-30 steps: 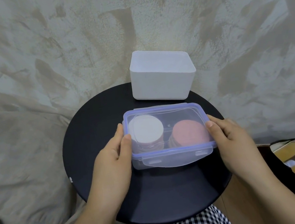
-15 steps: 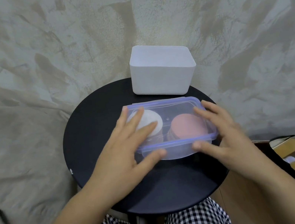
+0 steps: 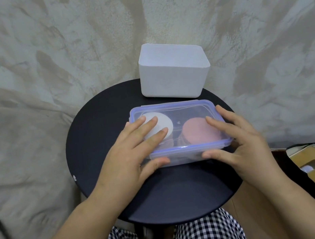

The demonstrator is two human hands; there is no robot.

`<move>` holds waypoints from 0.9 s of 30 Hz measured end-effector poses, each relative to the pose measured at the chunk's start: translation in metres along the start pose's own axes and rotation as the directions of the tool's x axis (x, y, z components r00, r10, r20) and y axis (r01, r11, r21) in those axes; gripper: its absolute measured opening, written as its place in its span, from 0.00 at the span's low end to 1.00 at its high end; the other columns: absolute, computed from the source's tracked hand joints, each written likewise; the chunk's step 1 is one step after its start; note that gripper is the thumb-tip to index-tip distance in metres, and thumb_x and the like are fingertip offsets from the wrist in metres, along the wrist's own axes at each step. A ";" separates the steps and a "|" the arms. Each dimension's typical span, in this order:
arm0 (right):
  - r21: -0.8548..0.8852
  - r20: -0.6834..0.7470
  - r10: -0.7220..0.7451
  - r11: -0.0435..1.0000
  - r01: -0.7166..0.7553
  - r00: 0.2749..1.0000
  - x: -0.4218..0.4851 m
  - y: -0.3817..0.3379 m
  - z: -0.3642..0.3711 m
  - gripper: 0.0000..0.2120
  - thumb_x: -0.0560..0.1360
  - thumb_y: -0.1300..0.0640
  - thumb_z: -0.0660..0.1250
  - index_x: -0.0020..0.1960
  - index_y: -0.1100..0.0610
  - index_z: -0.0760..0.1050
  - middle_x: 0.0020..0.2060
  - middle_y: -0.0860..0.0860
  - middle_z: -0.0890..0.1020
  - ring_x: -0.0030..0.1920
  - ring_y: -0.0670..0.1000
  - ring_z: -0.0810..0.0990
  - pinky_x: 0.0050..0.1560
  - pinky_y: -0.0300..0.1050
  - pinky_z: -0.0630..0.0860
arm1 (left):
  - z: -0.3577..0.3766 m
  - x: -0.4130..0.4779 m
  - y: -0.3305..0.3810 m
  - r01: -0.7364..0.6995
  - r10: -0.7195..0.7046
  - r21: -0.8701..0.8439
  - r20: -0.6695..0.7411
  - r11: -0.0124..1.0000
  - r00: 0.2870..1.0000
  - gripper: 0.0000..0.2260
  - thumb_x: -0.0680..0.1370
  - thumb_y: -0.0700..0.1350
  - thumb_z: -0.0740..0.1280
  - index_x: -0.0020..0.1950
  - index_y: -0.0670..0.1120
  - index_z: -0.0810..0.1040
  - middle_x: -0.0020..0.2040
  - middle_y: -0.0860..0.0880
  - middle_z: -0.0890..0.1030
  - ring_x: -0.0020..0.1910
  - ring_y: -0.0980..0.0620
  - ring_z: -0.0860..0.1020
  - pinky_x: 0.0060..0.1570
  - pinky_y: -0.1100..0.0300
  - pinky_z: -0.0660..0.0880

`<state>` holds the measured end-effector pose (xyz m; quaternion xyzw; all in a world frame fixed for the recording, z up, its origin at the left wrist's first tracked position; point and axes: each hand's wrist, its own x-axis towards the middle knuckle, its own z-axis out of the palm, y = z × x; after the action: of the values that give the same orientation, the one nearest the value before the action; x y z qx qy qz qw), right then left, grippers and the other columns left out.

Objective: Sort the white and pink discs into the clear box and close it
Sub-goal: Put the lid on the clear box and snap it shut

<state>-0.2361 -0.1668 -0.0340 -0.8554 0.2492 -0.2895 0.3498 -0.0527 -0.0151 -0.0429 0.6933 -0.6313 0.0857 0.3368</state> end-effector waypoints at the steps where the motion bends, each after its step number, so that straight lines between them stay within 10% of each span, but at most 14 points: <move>1: -0.003 -0.001 0.000 1.000 0.000 1.000 0.000 0.000 0.000 0.30 0.57 0.41 0.71 0.58 0.35 0.68 0.65 0.33 0.62 0.64 0.27 0.60 0.62 0.22 0.59 | -0.001 0.000 0.000 -0.001 0.001 0.001 0.000 1.000 1.000 0.23 0.76 0.59 0.58 0.64 0.44 0.74 0.65 0.48 0.71 0.67 0.48 0.65 0.69 0.56 0.56; 10: -0.115 0.120 0.010 0.993 0.004 0.993 0.035 -0.012 -0.015 0.25 0.67 0.31 0.58 0.62 0.37 0.66 0.68 0.40 0.65 0.68 0.36 0.61 0.66 0.31 0.57 | -0.026 0.034 0.004 0.268 -0.266 -0.097 0.039 0.958 0.963 0.29 0.72 0.68 0.54 0.67 0.53 0.69 0.68 0.59 0.67 0.66 0.64 0.61 0.62 0.78 0.52; 17: -0.322 0.386 0.014 0.939 0.120 0.922 0.065 -0.019 -0.008 0.30 0.74 0.42 0.60 0.73 0.47 0.57 0.73 0.42 0.59 0.72 0.40 0.52 0.67 0.31 0.47 | -0.019 0.051 -0.005 0.393 -0.359 -0.107 0.243 0.913 0.901 0.26 0.75 0.58 0.62 0.71 0.53 0.63 0.69 0.57 0.64 0.67 0.59 0.63 0.64 0.64 0.60; 27: -0.326 0.351 -0.012 0.936 0.135 0.936 0.064 -0.015 -0.004 0.38 0.64 0.28 0.52 0.70 0.44 0.61 0.61 0.36 0.65 0.64 0.39 0.60 0.62 0.33 0.57 | -0.018 0.052 -0.002 0.465 -0.410 -0.180 0.273 0.867 0.870 0.28 0.71 0.60 0.67 0.69 0.56 0.64 0.64 0.58 0.66 0.61 0.59 0.67 0.57 0.65 0.63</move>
<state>-0.1901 -0.1993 0.0004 -0.9495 0.1985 -0.1005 0.2211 -0.0354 -0.0470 -0.0021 0.7782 -0.4963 -0.1494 0.3546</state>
